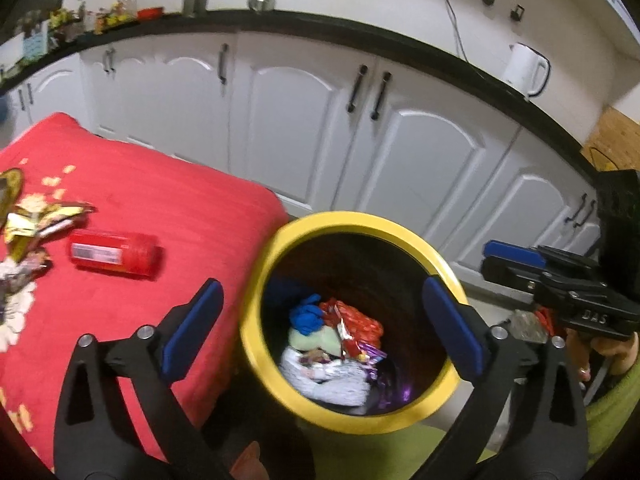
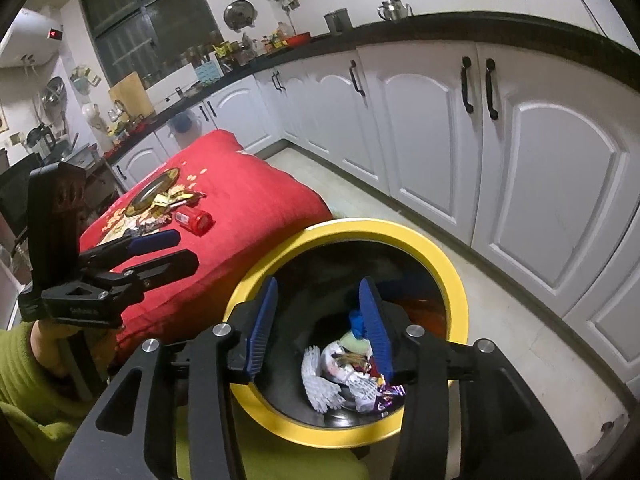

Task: Collect trash
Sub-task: 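Open both tools to drop the gold and red wrappers into the bin, then grasp the brown chocolate wrapper with the left tool while the right tool grasps the red container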

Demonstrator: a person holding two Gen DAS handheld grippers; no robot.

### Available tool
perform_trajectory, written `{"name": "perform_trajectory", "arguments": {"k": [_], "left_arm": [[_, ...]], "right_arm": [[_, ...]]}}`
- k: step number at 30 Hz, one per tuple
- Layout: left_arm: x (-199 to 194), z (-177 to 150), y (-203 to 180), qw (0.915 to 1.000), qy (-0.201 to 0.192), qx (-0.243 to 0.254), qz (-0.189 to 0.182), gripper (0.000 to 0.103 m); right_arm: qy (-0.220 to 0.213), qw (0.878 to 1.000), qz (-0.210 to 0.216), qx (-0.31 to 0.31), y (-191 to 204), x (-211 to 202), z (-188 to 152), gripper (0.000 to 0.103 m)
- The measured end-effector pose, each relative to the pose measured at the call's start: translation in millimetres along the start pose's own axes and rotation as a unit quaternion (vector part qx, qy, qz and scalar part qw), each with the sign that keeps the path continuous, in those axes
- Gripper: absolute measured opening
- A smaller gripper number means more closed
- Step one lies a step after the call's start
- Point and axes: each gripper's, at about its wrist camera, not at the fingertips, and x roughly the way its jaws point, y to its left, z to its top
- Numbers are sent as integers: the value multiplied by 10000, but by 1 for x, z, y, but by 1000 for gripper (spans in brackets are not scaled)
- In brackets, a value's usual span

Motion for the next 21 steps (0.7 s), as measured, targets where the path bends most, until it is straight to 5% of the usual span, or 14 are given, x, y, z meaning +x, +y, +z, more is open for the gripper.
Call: {"name": "perform_trajectory", "arguments": {"k": [21], "left_arm": [[-75,7,79,9904,-882,-287,1028,92]], "right_arm": [[-22,9950,490,-865,91,26,38,55]]}}
